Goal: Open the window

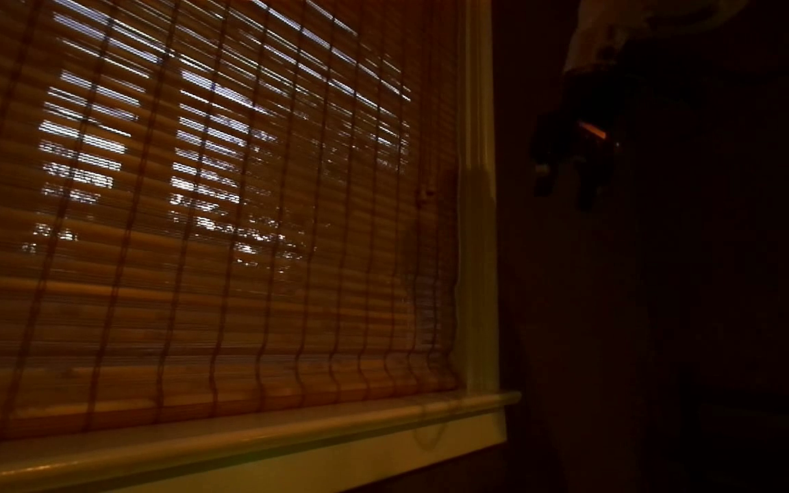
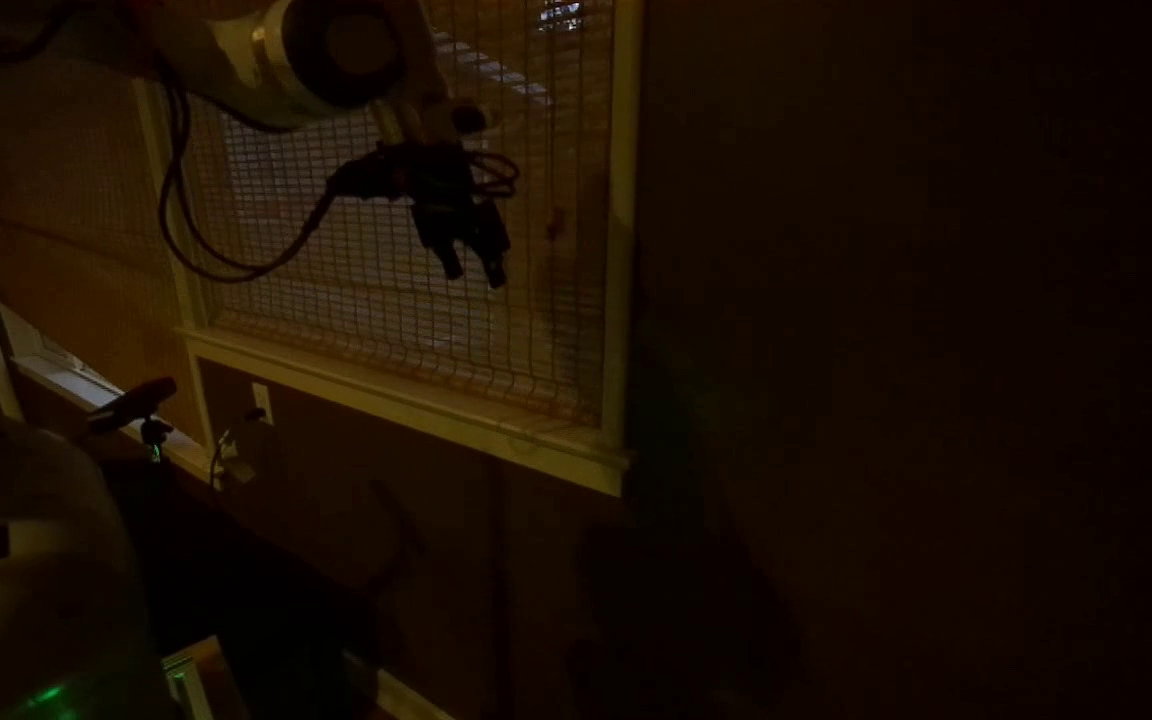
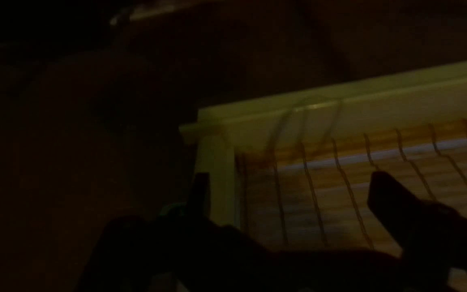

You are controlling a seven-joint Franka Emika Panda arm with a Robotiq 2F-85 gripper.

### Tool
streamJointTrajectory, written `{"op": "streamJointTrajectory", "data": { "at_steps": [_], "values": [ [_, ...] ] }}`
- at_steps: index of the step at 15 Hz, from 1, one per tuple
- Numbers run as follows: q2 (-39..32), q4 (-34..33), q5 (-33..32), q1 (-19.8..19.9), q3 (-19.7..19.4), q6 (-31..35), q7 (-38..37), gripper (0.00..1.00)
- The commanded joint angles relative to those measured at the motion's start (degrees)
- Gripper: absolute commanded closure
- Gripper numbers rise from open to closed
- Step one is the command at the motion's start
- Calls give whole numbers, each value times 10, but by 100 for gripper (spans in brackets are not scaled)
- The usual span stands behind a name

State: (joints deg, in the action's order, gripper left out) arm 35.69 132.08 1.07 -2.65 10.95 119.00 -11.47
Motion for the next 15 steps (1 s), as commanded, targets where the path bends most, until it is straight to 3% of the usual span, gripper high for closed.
{"op": "streamJointTrajectory", "data": {
  "at_steps": [1, 2, 3, 11, 15],
  "values": [
    [-31, -54, -16, 3, 21, 91, -33, 0],
    [-43, -64, -17, 1, 23, 114, -23, 0],
    [-12, -35, -6, -6, 13, 81, -19, 0],
    [-17, -36, -6, -6, 12, 86, -19, 0],
    [-46, -51, -10, -2, 15, 149, -18, 0]
  ]
}}
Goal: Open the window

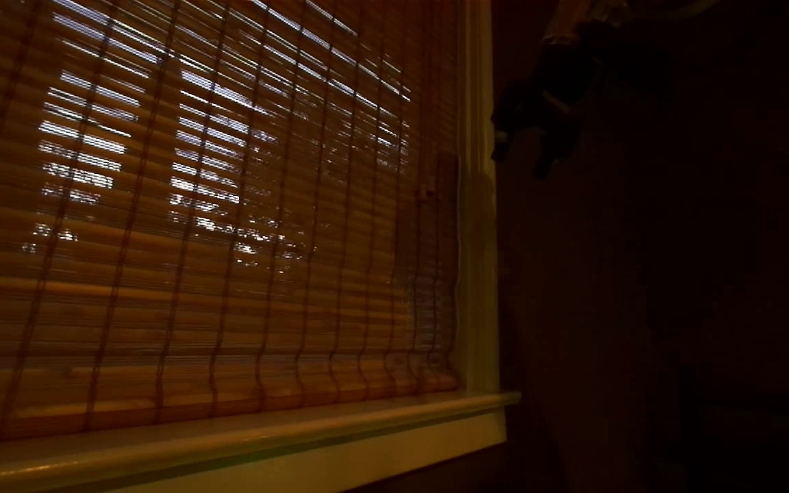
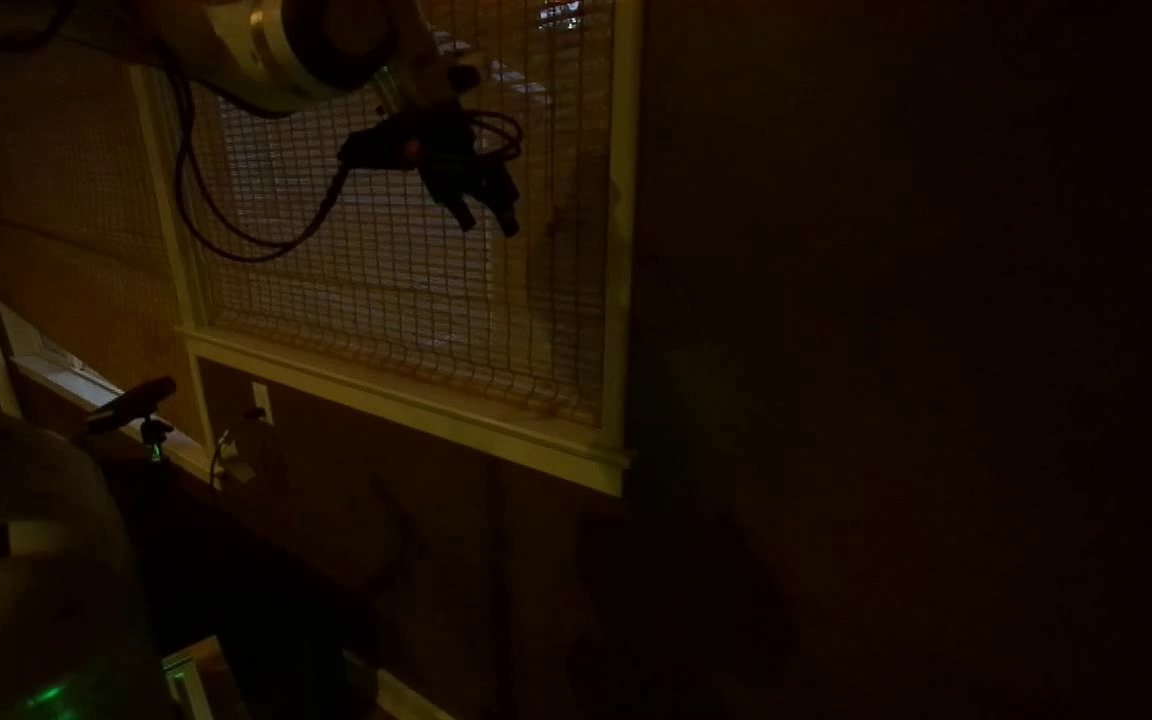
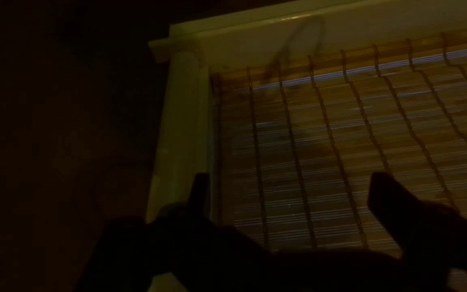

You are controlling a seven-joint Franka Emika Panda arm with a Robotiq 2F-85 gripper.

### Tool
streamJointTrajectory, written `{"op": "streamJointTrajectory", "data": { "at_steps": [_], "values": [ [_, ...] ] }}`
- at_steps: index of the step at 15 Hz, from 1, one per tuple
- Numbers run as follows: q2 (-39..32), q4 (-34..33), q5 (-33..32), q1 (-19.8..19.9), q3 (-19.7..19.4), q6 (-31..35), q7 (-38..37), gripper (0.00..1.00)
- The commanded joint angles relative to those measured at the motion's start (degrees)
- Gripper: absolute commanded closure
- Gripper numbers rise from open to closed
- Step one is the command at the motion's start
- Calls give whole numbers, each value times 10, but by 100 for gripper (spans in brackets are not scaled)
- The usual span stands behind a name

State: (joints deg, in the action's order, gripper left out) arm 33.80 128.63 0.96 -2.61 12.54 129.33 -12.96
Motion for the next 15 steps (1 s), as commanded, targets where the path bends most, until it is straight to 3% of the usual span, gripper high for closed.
{"op": "streamJointTrajectory", "data": {
  "at_steps": [1, 7, 13, 14, 15],
  "values": [
    [-37, -23, -11, -1, 1, 70, -4, 0],
    [-117, -73, -25, 4, 12, 200, -4, 0],
    [-187, -129, -45, 6, 23, 263, -14, 0],
    [-196, -135, -56, 9, 25, 274, -16, 4],
    [-203, -143, -58, 6, 23, 276, -14, 17]
  ]
}}
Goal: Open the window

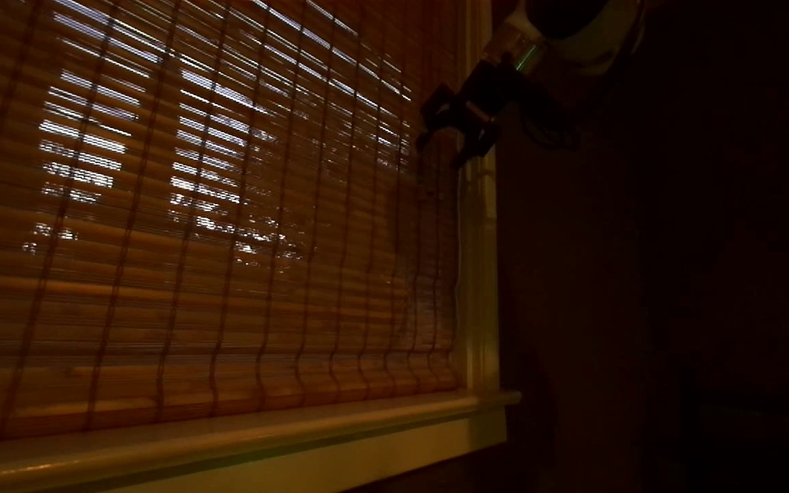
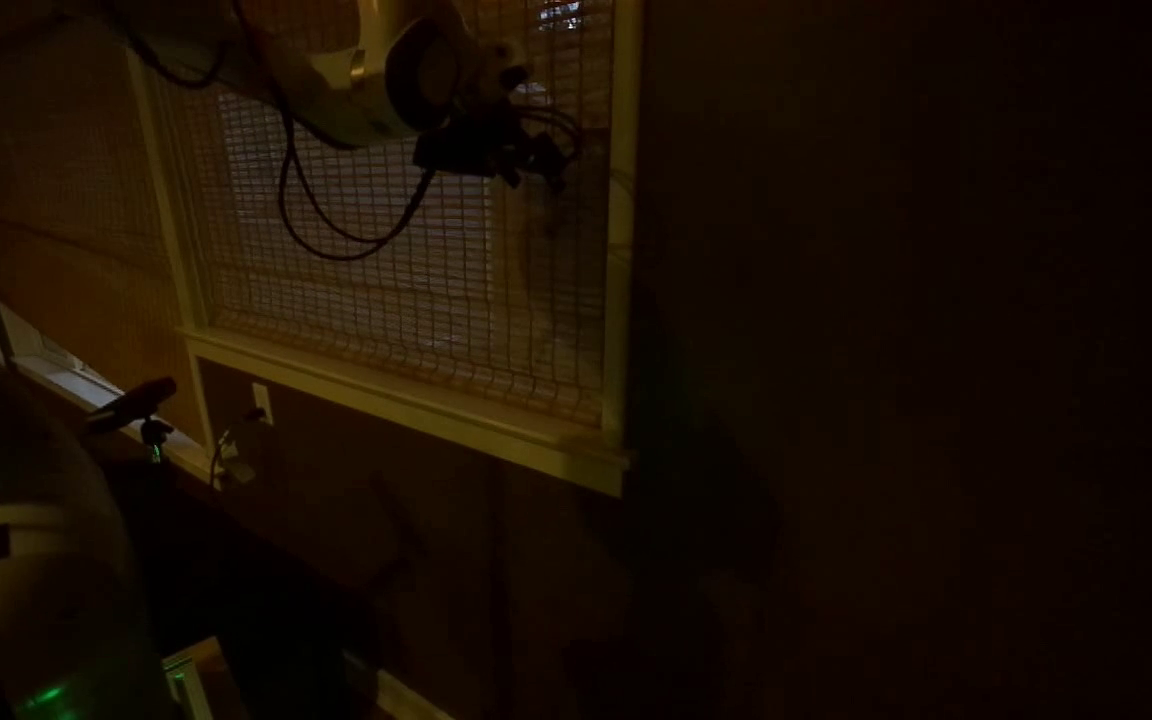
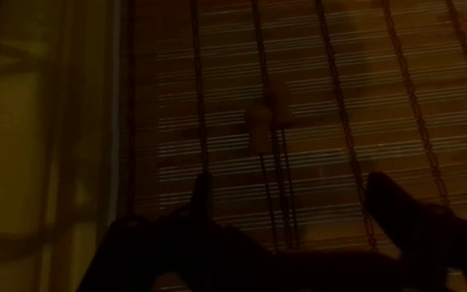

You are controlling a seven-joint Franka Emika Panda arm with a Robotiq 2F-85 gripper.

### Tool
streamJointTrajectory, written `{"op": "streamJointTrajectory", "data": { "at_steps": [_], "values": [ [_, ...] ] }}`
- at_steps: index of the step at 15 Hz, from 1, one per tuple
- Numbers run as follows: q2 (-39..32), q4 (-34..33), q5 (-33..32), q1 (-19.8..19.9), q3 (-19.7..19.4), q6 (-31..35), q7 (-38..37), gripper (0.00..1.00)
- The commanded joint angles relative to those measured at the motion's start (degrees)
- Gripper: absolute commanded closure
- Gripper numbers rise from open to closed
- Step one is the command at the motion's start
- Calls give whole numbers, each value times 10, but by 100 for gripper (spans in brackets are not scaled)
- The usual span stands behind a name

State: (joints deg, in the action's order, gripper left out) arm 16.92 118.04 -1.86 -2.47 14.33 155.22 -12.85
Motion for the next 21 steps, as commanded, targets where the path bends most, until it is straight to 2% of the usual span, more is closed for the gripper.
{"op": "streamJointTrajectory", "data": {
  "at_steps": [1, 3, 11, 14, 17, 21],
  "values": [
    [-42, -43, -33, 3, 3, 23, -15, 29],
    [-54, -52, -38, 2, 1, 35, -16, 39],
    [-66, -59, -30, -12, -5, 5, -12, 95],
    [-57, -57, -28, -16, -5, -37, -12, 100],
    [-47, -62, -25, -22, -6, -88, -9, 96],
    [-34, -64, -27, -26, -7, -151, -6, 97]
  ]
}}
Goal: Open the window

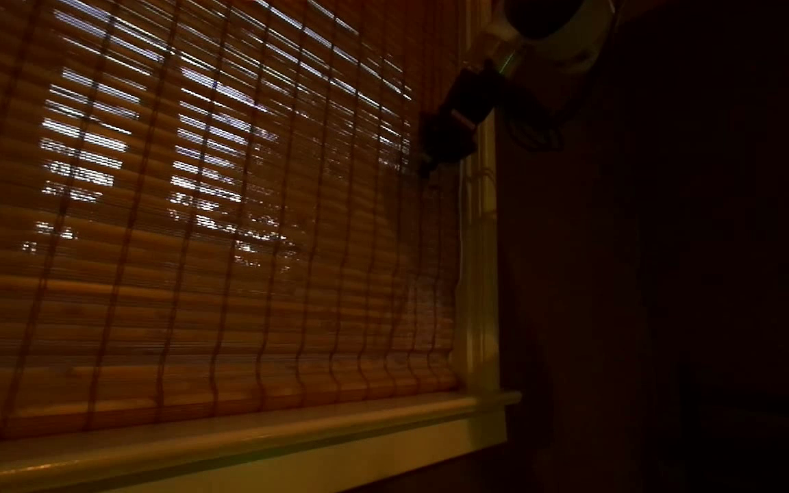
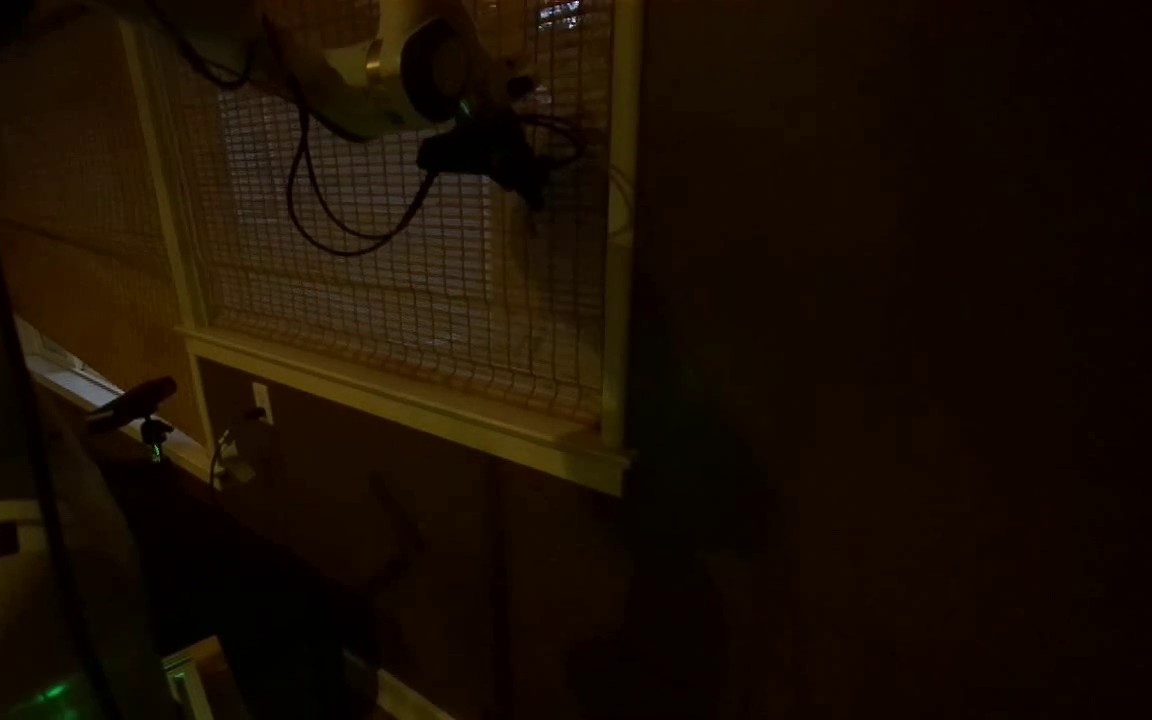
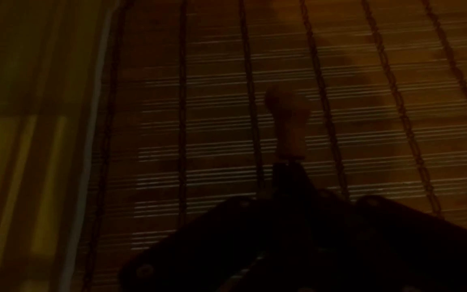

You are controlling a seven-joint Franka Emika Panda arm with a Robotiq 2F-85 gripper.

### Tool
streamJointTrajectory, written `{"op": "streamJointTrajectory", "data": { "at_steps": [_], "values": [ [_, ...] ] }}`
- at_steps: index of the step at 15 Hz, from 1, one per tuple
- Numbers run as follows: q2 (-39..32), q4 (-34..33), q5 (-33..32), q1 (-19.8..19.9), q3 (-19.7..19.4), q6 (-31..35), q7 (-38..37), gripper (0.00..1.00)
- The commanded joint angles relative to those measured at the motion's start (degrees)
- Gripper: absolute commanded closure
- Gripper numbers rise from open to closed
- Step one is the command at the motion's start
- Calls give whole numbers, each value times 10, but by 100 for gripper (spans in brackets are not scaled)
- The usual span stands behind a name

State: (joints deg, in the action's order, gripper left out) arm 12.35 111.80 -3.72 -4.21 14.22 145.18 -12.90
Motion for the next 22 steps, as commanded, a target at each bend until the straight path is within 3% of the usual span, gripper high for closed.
{"op": "streamJointTrajectory", "data": {
  "at_steps": [1, 10, 15, 22],
  "values": [
    [16, 1, -7, -9, -7, -62, -4, 97],
    [61, 101, 11, -10, -31, -90, 12, 97],
    [96, 175, 62, -37, -49, -80, 54, 98],
    [113, 254, 29, -26, -58, -78, 94, 98]
  ]
}}
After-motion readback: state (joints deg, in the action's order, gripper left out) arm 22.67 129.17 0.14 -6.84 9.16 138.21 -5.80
